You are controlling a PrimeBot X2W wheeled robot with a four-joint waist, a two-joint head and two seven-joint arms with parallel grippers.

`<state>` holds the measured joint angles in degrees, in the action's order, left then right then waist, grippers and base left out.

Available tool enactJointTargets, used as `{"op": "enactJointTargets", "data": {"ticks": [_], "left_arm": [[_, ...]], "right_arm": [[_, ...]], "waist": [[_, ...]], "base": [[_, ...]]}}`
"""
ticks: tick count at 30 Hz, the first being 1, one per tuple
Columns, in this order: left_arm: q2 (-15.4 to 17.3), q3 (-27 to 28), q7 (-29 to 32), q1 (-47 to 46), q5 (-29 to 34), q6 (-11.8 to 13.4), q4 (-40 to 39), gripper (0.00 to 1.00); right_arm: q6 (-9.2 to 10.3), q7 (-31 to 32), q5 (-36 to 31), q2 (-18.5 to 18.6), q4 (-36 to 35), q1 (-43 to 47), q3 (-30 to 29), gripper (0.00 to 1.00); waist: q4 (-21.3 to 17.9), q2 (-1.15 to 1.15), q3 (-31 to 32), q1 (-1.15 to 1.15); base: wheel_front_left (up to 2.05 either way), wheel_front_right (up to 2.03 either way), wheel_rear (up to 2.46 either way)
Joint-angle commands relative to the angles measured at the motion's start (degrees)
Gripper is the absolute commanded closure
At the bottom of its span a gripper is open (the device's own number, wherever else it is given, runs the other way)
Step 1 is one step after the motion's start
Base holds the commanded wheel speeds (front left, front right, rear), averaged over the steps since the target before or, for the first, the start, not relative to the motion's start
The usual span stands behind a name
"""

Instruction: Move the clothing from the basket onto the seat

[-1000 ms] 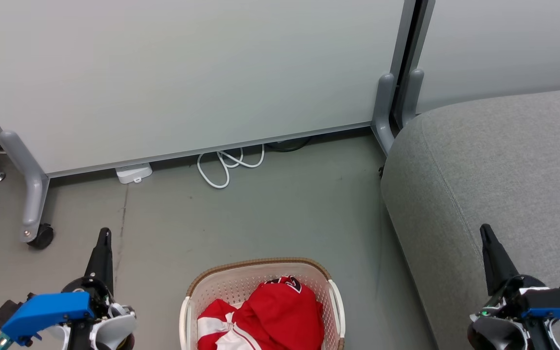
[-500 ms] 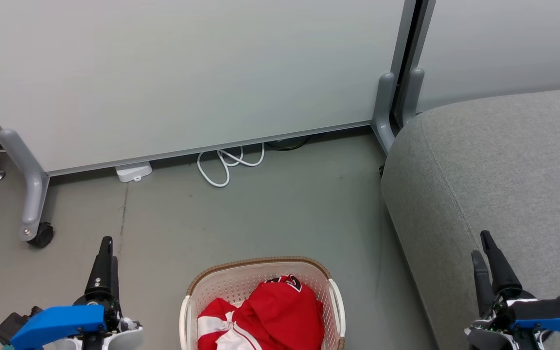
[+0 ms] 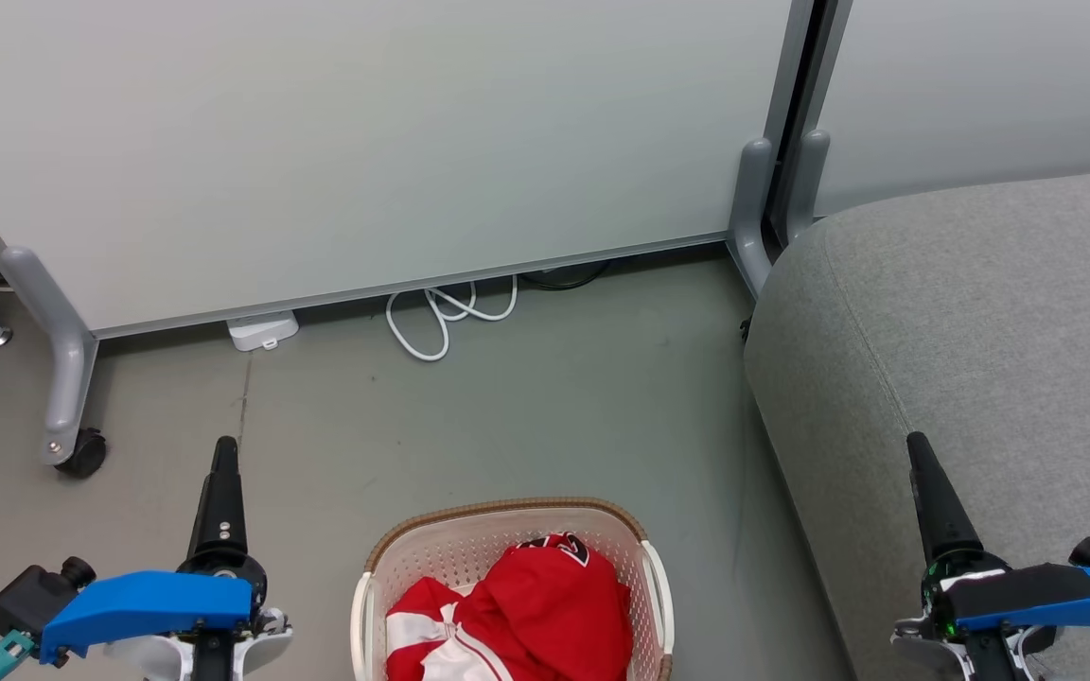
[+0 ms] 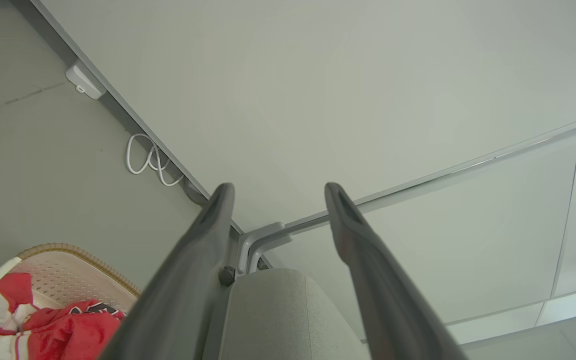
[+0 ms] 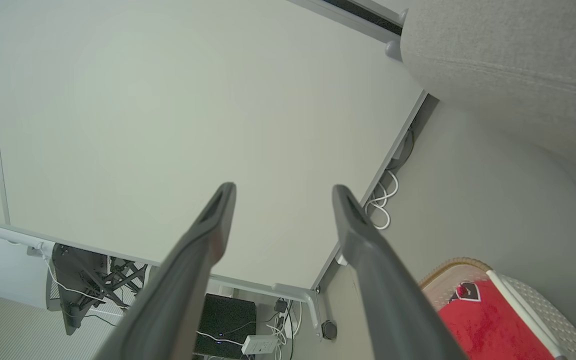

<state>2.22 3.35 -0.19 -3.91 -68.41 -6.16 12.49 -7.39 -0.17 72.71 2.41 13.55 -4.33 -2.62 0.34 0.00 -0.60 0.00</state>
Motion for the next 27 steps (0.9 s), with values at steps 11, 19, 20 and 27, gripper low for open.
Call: {"op": "enactJointTargets", "data": {"ticks": [11,19,20,27], "left_arm": [[0.52,-2.57,-2.65,-1.89,14.34,1.66,-1.64,0.00],[0.69,-4.52,-4.23,-2.28,22.89,3.16,-0.33,0.00],[0.71,-4.75,-4.40,-2.36,23.69,3.31,-0.26,0.00],[0.98,-6.13,-5.68,-2.81,29.03,4.03,0.14,0.00]], "right_arm": [[-0.08,-2.67,-12.96,0.36,-2.10,-1.79,1.76,0.00],[-0.09,-4.24,-20.13,0.40,-2.35,-1.95,2.45,0.00],[-0.09,-4.44,-20.91,0.40,-2.38,-1.98,2.53,0.00],[-0.10,-5.71,-26.19,0.43,-2.24,-1.98,3.18,0.00]], "waist": [[0.15,0.00,-0.15,0.00],[0.26,0.00,-0.35,0.00],[0.27,0.00,-0.37,0.00],[0.37,0.00,-0.52,0.00]], "base": [[0.00,0.00,0.00],[0.00,0.00,0.00],[0.00,0.00,0.00],[0.00,0.00,0.00]]}}
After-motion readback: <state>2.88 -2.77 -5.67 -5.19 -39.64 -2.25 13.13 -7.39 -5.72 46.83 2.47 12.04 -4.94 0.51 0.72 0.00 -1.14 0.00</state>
